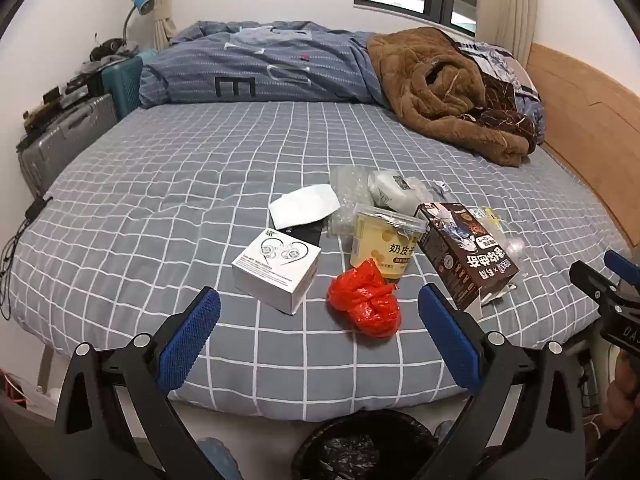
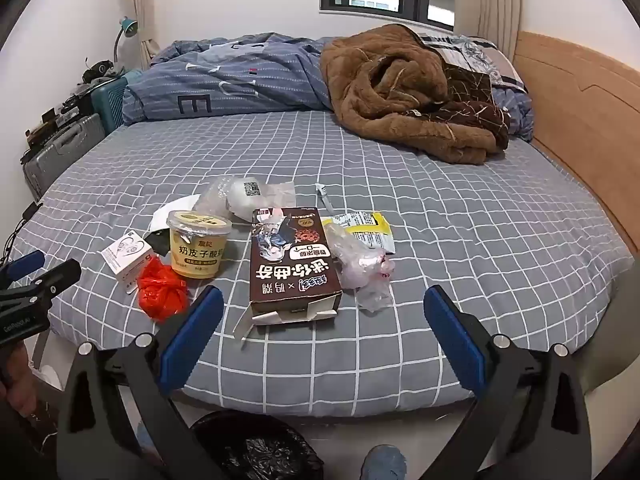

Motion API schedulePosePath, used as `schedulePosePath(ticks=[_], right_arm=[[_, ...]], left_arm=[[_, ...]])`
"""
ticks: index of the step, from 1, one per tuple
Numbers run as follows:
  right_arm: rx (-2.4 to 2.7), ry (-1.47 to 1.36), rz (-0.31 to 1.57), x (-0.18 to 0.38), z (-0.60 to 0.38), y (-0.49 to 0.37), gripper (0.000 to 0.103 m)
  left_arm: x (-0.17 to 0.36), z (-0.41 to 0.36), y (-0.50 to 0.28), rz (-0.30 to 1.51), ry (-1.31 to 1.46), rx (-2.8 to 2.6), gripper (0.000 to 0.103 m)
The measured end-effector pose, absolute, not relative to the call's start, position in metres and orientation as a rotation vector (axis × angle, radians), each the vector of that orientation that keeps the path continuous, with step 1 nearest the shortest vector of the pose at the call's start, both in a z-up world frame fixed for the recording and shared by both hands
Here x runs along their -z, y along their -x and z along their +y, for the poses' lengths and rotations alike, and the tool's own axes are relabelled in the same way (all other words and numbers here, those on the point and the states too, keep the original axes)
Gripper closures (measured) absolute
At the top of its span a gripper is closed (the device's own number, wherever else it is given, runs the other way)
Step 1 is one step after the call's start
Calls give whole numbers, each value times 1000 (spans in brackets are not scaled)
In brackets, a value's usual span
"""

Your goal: Collect trash

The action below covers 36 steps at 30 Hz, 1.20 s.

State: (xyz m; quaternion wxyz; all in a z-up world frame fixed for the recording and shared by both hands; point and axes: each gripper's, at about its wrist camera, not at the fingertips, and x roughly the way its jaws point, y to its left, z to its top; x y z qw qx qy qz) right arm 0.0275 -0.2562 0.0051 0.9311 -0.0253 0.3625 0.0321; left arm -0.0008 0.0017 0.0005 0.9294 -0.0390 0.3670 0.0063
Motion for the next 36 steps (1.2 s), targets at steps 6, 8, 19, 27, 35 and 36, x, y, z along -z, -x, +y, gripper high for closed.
schedulePosePath(ticks=[6, 8, 19, 27, 35, 36], right_arm=[[-70, 36, 754, -3, -258, -29, 7], [-71, 30, 756, -3, -260, -30, 7], [-68, 47, 746, -2, -259, -30, 7], [-69, 42, 754, 1, -261, -32, 7], [-69, 41, 755, 3, -262, -33, 7], [-69, 40, 755, 3, -262, -33, 7]], left_arm=[[3, -3, -3, 774, 57, -26, 6], [3, -5, -3, 773, 56, -28, 6], [5, -5, -6, 765, 60, -32, 6], [5, -7, -7, 768, 50, -29, 6], [6, -8, -9, 772, 44, -26, 6], [6, -7, -9, 771, 45, -27, 6]])
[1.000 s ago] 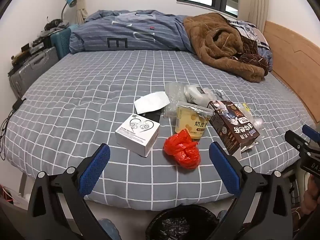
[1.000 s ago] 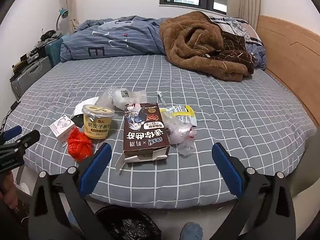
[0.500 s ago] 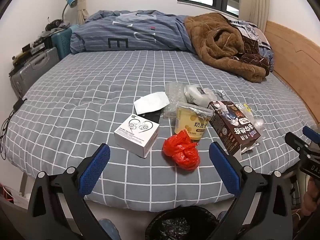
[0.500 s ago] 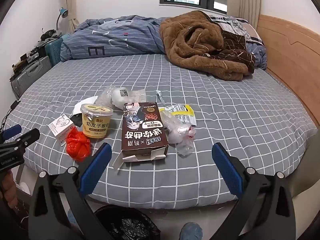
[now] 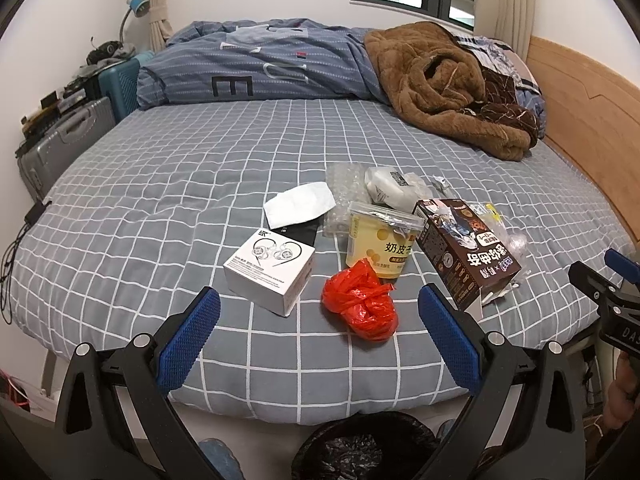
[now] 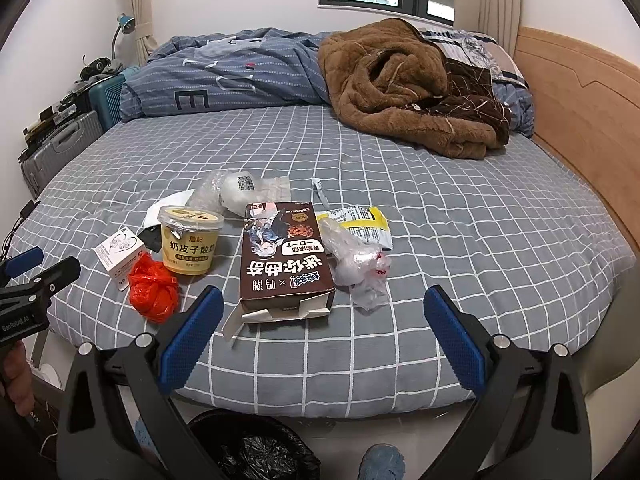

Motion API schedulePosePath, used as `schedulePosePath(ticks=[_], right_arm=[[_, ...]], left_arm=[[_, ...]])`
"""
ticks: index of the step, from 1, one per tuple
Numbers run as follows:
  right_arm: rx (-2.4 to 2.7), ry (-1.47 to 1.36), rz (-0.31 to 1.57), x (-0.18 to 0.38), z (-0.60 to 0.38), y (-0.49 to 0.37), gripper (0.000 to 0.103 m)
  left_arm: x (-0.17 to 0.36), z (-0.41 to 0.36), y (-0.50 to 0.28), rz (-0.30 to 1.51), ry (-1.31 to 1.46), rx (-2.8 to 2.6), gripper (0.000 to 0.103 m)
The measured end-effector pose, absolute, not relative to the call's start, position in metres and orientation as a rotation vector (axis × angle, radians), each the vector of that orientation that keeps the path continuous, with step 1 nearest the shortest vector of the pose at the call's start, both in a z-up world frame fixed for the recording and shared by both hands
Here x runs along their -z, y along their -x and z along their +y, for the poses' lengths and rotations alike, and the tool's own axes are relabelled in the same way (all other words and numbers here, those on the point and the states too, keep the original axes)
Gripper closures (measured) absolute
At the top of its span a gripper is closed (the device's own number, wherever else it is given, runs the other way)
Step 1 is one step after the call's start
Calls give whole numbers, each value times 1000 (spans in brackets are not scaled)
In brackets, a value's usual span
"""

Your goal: Collect trash

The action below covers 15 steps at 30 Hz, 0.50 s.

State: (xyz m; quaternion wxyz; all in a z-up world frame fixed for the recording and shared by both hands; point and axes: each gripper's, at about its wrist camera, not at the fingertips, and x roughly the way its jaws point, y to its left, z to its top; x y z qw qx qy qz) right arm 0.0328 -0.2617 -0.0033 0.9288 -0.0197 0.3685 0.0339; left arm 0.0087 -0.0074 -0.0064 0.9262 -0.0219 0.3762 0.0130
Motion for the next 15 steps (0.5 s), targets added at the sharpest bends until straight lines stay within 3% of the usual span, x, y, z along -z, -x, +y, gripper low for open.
schedulePosePath(ticks=[15], right_arm=[[-69, 40, 755, 3, -262, -33, 7]], left_arm=[[7, -7, -8, 774, 42, -28, 6]])
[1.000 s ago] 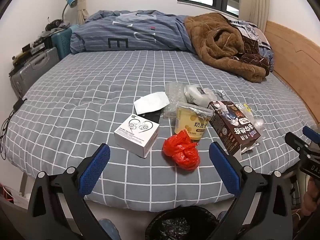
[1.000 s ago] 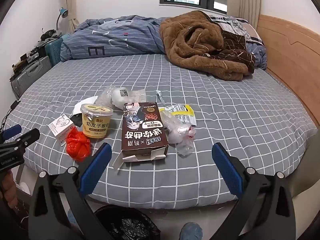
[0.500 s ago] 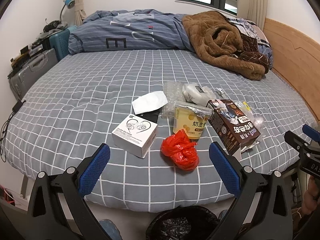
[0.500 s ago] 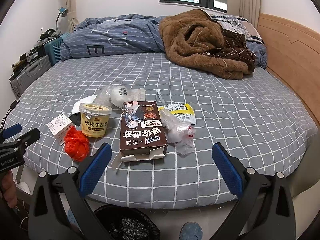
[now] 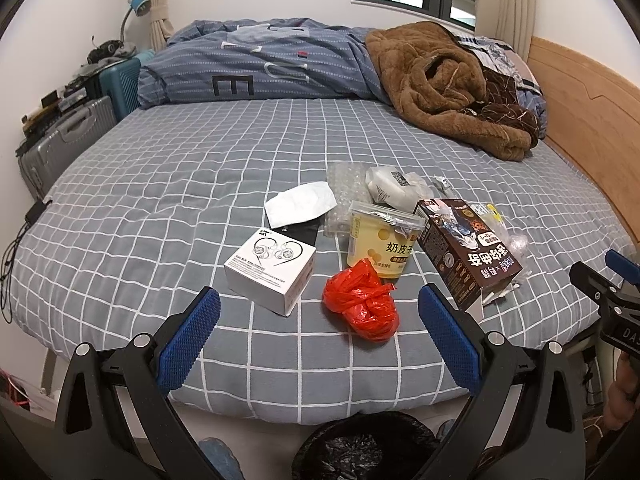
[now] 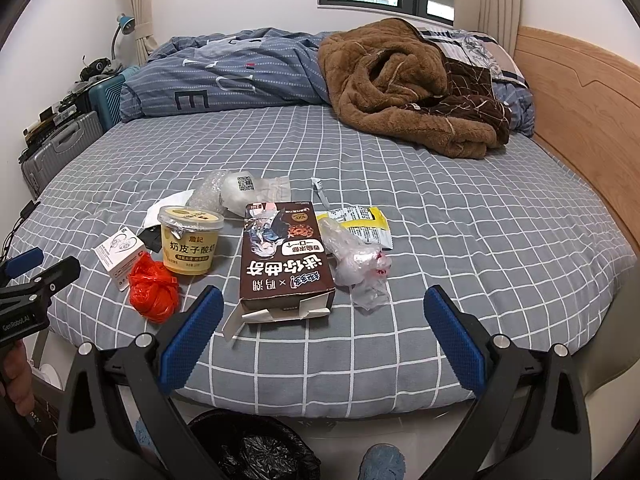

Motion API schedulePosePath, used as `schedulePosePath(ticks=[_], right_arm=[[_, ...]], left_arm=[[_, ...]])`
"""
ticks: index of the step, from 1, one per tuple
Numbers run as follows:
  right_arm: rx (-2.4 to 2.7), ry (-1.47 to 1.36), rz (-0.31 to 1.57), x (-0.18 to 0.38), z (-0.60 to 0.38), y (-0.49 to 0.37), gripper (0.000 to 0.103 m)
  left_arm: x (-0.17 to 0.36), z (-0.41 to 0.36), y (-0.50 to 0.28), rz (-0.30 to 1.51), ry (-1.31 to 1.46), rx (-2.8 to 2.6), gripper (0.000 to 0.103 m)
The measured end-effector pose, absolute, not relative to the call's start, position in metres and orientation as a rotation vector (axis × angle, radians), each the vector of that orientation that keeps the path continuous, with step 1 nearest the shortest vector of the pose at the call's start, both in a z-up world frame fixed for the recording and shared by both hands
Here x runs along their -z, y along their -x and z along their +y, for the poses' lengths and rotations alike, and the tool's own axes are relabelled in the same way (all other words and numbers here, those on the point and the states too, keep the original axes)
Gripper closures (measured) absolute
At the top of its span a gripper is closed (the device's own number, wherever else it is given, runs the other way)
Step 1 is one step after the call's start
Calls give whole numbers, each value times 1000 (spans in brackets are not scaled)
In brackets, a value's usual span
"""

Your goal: Collect trash

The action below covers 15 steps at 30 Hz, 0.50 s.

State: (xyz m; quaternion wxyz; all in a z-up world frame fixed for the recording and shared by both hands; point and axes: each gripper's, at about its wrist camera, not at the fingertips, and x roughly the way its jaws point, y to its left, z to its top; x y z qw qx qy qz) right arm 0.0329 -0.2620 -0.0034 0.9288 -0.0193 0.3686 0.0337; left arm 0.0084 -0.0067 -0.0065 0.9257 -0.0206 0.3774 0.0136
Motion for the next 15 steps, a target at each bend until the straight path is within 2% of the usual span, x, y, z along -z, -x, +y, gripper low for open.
schedulePosePath(ticks=[15], right_arm=[[-65, 36, 754, 4, -263, -33, 7]], left_arm=[[5, -10, -8, 761, 37, -31, 6]])
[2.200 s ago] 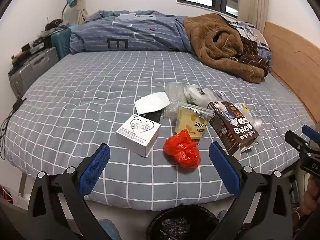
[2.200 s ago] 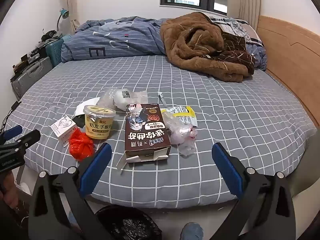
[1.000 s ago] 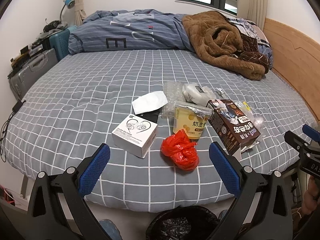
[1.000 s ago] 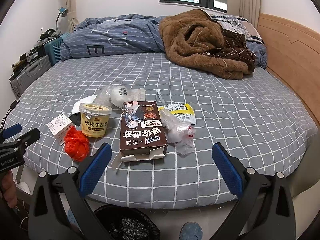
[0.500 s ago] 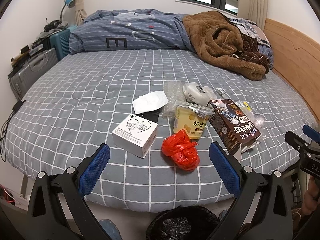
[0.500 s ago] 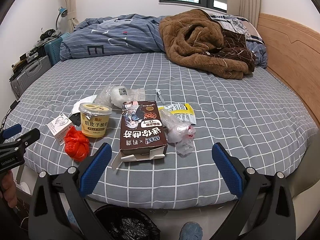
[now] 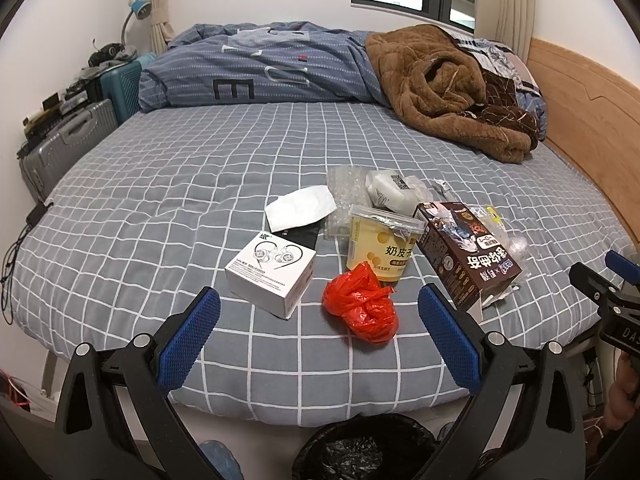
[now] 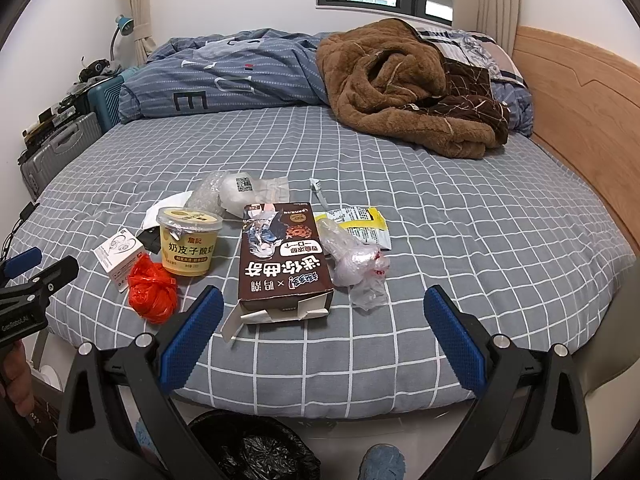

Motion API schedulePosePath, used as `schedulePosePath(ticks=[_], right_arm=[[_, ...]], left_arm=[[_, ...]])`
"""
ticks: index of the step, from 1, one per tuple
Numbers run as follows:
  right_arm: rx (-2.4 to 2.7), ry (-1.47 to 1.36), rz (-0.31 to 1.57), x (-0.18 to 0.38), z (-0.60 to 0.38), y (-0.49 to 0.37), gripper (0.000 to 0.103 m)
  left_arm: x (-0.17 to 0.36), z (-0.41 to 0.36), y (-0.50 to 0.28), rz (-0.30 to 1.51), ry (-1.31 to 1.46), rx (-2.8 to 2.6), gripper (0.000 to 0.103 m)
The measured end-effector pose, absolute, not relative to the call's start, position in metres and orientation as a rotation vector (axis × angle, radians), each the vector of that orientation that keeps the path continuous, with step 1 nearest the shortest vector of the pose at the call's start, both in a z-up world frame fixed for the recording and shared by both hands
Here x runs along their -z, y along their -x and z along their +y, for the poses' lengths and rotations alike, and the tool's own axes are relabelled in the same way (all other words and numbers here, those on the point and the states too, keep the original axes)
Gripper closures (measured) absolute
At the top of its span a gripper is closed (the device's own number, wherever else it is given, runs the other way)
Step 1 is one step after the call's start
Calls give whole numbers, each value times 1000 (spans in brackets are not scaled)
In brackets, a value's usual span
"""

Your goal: Collect trash

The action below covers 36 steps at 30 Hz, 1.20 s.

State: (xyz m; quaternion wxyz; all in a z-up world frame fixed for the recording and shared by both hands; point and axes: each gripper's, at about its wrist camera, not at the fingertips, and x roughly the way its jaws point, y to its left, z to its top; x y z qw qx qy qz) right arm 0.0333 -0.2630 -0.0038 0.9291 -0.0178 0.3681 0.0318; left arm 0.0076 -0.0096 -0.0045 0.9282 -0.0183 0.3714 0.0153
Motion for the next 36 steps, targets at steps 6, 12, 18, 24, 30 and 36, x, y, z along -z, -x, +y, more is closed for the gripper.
schedulePosePath(ticks=[6, 12, 18, 24, 30, 36], right_arm=[[-64, 35, 754, 3, -264, -33, 7], [-62, 35, 754, 3, -266, -34, 7], [-63, 37, 754, 4, -265, -34, 7], [-61, 36, 759, 4, -266, -35, 7], [-68, 25, 757, 3, -263, -40, 7], [-98, 50, 783, 11, -245, -63, 7]], left_arm=[[4, -11, -9, 766, 39, -25, 6], [0, -13, -10, 755, 37, -23, 6], [0, -13, -11, 756, 38, -25, 6], [2, -11, -12, 761, 42, -25, 6], [5, -6, -17, 770, 40, -35, 6], [20, 14, -38, 820, 57, -61, 6]])
